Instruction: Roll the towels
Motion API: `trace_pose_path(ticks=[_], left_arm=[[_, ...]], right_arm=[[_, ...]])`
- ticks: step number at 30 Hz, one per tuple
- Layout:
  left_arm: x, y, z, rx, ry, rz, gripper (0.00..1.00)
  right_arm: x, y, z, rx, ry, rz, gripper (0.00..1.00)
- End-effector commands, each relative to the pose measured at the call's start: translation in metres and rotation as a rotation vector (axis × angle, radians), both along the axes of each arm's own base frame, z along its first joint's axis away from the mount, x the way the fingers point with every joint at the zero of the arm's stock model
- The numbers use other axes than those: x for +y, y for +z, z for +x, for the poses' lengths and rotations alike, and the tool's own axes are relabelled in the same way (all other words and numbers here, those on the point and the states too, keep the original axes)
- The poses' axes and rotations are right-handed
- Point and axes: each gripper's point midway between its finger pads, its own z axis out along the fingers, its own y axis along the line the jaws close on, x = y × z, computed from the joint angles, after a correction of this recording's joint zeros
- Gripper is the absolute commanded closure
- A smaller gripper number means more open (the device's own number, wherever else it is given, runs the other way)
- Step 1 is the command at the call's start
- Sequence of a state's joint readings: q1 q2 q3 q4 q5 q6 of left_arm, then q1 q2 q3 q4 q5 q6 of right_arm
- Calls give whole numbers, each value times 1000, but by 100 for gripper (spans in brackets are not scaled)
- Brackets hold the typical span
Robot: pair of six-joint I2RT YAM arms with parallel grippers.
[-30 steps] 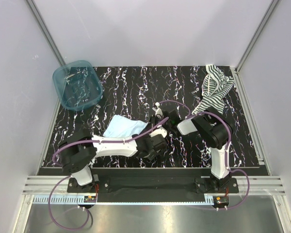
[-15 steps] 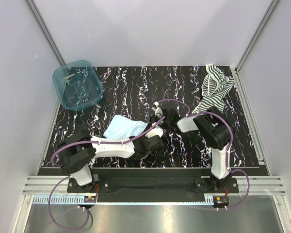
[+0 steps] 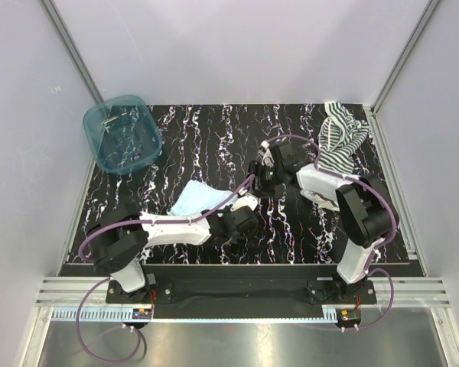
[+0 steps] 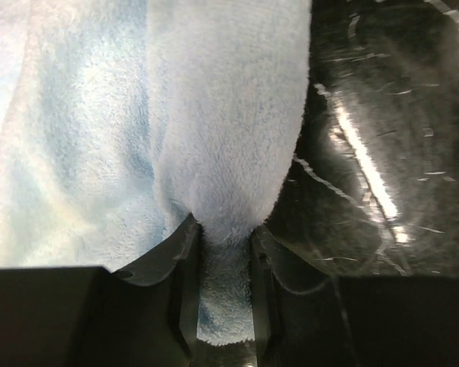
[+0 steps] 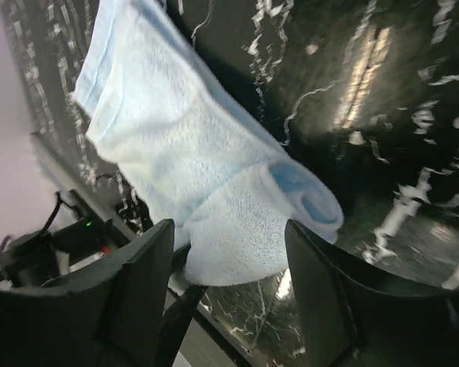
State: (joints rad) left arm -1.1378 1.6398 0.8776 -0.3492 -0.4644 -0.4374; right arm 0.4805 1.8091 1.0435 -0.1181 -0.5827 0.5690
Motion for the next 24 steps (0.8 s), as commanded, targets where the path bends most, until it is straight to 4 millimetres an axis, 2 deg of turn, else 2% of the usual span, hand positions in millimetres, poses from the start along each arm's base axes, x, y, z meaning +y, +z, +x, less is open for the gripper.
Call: trace_pose_path(ticks=[1,2,3,4,6,7,8,9,10,12,16,17,18,20,22,23,24], left_arm=[[-28,-20,-48,266,-52,-135,82],[-32,-17,-50,276,-53,-161,82],[-38,-13,-55,301,-64,-195,82],[-44,-10,-55,311,-53,-233,82],[-48,-6,-62,349,-45,-290,82],[-54,-3,-60,352,-43,-336,82],[-58,4,-62,365,-47,-384,82],[-54,-1,-70,412,-28,-410,81],[-59,4,-64,414,-17,-479,81],[-62,12,-70,481,-1,-580,81],[-57,16,-64,546,40,-759,81],[-59,21,-67,584,22,-803,80],[-61,30,-58,584,41,-884,80],[-52,26,-65,639,59,-930,80],[-49,30,-57,642,94,-993,80],[-44,25,-58,651,112,-991,80],[-42,27,-54,652,124,-1012,79]], right_arm=[[-42,21,17,-70,-68,-216,33],[-52,27,15,-65,-87,-252,32],[-68,29,24,-91,-142,-321,32],[-77,41,25,-107,-163,-347,32],[-102,53,36,-140,-252,-411,29],[-110,58,36,-143,-280,-427,26],[-119,74,37,-178,-318,-426,23],[-126,80,38,-197,-352,-447,21],[-129,91,33,-219,-366,-434,21],[-127,102,27,-234,-369,-400,20],[-121,117,5,-244,-372,-294,20],[-120,118,1,-244,-368,-278,20],[-115,120,-4,-237,-352,-246,20],[-110,122,-13,-243,-335,-194,20],[-96,125,-25,-252,-272,-98,19],[-88,126,-33,-238,-226,-44,18],[-85,117,-40,-215,-208,-30,17]])
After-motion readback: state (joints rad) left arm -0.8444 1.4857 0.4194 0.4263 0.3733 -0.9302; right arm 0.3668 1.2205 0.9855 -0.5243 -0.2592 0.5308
